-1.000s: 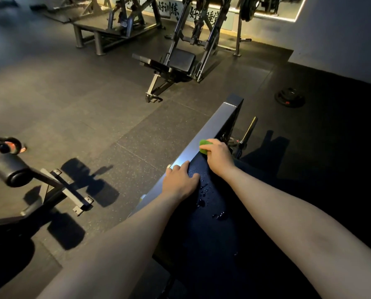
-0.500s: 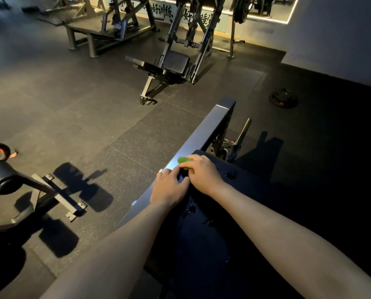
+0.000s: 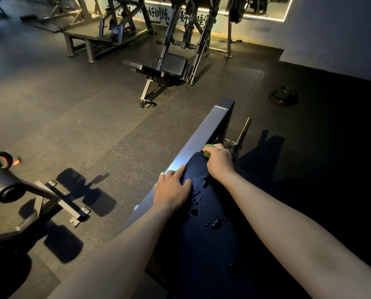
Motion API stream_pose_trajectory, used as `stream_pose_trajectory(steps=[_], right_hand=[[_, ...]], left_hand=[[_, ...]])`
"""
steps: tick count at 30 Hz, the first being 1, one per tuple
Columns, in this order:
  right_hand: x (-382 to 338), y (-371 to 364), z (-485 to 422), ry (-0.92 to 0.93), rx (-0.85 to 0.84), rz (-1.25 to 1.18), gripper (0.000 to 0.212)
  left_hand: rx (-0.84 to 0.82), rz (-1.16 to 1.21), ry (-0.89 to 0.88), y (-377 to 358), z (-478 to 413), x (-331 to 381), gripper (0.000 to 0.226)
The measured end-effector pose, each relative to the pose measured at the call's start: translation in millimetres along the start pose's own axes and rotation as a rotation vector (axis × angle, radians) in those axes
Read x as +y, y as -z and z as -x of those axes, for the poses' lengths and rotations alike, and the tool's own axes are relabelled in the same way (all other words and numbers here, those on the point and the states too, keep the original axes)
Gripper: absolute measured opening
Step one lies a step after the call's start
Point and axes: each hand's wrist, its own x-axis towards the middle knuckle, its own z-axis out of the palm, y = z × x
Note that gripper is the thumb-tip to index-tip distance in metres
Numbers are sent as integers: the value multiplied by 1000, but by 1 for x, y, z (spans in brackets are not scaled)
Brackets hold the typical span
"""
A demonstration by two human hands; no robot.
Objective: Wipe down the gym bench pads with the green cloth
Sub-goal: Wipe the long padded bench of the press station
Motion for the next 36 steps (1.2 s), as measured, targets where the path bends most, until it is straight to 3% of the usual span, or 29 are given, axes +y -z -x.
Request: stream_pose_trajectory(steps=[6, 10, 15, 21, 27, 32, 36], right_hand=[[-25, -3, -22, 39, -152, -135, 42], [-9, 15, -17, -104, -120, -104, 30], [25, 38, -2, -350, -126, 3, 33], [-5, 24, -16, -235, -19, -112, 43], [-48, -4, -41, -134, -207, -55, 29], [-14, 15, -36, -236, -199, -131, 33], [49, 28, -36, -398, -295, -11, 29]], left_hand=[[3, -3, -34, -6, -28, 26, 54], [-11, 27, -44, -8, -38, 37, 54], [-2, 20, -60, -10, -36, 31, 54], [31, 0, -96, -13, -36, 32, 52], [30, -17, -100, -13, -38, 30, 30], [32, 23, -100, -11, -36, 29, 50], [43, 27, -87, -13, -37, 30, 51]])
